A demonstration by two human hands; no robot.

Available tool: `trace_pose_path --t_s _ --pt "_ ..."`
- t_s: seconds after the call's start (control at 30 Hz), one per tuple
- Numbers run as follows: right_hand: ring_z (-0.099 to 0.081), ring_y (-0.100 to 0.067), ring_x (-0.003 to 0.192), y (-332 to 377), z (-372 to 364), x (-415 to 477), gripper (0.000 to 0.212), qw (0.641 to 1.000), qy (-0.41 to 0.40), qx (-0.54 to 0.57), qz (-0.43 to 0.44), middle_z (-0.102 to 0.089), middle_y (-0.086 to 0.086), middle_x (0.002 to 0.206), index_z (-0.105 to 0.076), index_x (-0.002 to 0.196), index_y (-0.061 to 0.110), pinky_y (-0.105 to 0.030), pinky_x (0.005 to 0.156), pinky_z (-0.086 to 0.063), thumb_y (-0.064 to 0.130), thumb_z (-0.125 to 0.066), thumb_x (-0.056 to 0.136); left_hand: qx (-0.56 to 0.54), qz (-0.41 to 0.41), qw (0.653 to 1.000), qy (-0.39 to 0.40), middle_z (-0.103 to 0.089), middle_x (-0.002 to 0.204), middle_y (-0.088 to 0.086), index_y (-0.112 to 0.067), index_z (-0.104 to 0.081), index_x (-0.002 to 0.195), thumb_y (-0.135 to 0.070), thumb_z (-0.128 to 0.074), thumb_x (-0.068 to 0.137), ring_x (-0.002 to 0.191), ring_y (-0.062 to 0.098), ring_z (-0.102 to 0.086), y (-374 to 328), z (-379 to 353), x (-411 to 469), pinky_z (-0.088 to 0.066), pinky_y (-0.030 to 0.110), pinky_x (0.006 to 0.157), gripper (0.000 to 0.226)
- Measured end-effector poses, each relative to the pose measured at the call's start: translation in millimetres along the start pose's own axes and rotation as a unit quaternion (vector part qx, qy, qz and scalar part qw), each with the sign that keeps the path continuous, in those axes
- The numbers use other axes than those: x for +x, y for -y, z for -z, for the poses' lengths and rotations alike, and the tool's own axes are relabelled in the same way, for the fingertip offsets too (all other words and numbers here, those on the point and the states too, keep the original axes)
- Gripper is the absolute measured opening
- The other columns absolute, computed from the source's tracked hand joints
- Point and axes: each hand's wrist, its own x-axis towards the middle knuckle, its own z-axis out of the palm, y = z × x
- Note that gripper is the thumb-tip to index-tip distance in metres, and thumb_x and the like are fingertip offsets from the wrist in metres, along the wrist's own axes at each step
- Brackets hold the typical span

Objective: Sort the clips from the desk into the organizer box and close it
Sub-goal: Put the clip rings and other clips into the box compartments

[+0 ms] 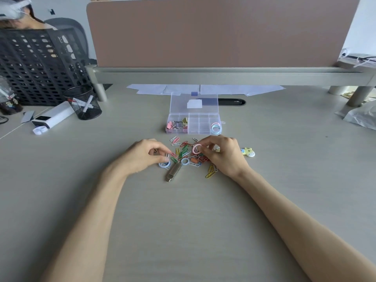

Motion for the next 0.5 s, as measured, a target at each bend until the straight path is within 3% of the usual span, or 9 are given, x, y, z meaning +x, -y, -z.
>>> trace_pose_path --t_s 0.2,0.33,0.5 --pt "-0.059 -0.013 0.068 -1 -1 -1 0.007 1.000 -0.005 0.001 0.001 -0.074 0.011 0.084 -0.073 0.084 0.026 -0.033 0.075 -0.050 0.025 -0.067 0.083 0.059 0.006 0.998 0.006 -0.052 0.075 -0.007 -0.022 -0.069 0.079 -0.020 -0.071 0.081 0.059 0.005 -0.043 -4 -7 2 -0.035 0.026 0.061 0.004" --pt "-0.057 -0.010 0.068 1 -1 -1 0.007 1.000 -0.004 0.009 -0.001 -0.073 0.014 0.083 -0.073 0.084 0.027 -0.027 0.073 -0.048 0.024 -0.067 0.084 0.047 0.008 0.998 -0.041 -0.050 0.064 -0.011 -0.024 -0.064 0.079 -0.021 -0.066 0.085 0.055 0.000 -0.043 -5 -10 2 -0.032 0.014 0.053 0.007" --pt "-0.060 -0.004 0.066 12 -2 2 0.008 0.996 -0.002 0.082 -0.016 -0.072 0.012 0.073 -0.073 0.080 0.026 -0.010 0.063 -0.042 0.027 -0.067 0.085 -0.047 -0.054 0.993 -0.098 -0.059 0.073 -0.003 -0.022 -0.064 0.081 -0.022 -0.066 0.086 0.065 0.007 -0.046 -26 -18 20 -0.040 0.023 0.067 0.005"
